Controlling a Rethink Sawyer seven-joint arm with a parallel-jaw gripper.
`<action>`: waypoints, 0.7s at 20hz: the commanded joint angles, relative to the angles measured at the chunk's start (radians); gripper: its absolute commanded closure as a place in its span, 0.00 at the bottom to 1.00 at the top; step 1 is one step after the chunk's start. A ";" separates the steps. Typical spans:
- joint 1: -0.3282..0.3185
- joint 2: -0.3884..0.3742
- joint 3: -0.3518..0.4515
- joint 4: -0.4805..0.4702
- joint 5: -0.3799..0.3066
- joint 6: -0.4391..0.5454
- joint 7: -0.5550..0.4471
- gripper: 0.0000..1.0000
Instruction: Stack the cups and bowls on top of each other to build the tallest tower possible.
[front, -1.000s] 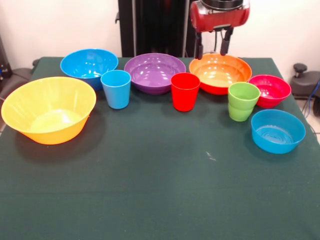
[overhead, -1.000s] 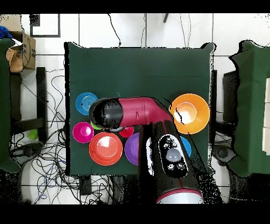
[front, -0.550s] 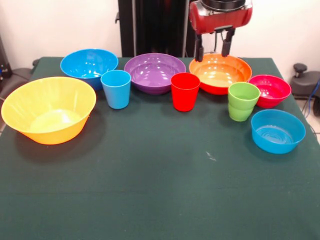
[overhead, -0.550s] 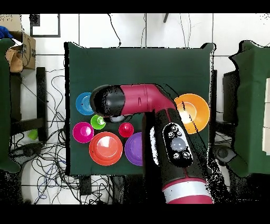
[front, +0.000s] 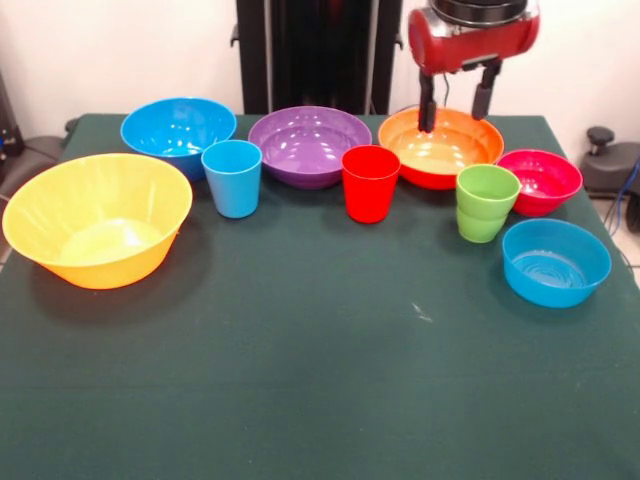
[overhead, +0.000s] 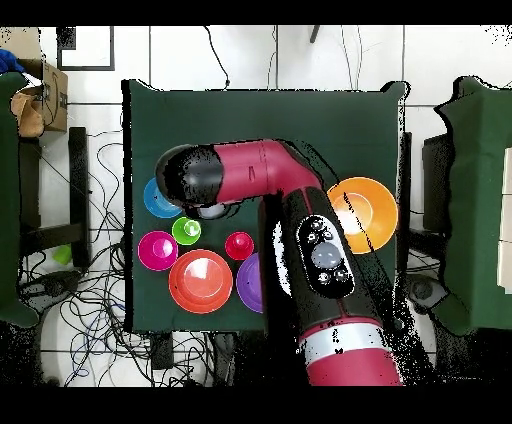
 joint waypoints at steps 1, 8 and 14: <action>0.116 0.146 0.042 -0.080 -0.048 -0.040 0.061 0.00; 0.243 0.169 -0.017 -0.104 0.017 -0.045 0.251 0.00; 0.313 0.162 -0.056 -0.041 0.035 -0.111 0.319 0.00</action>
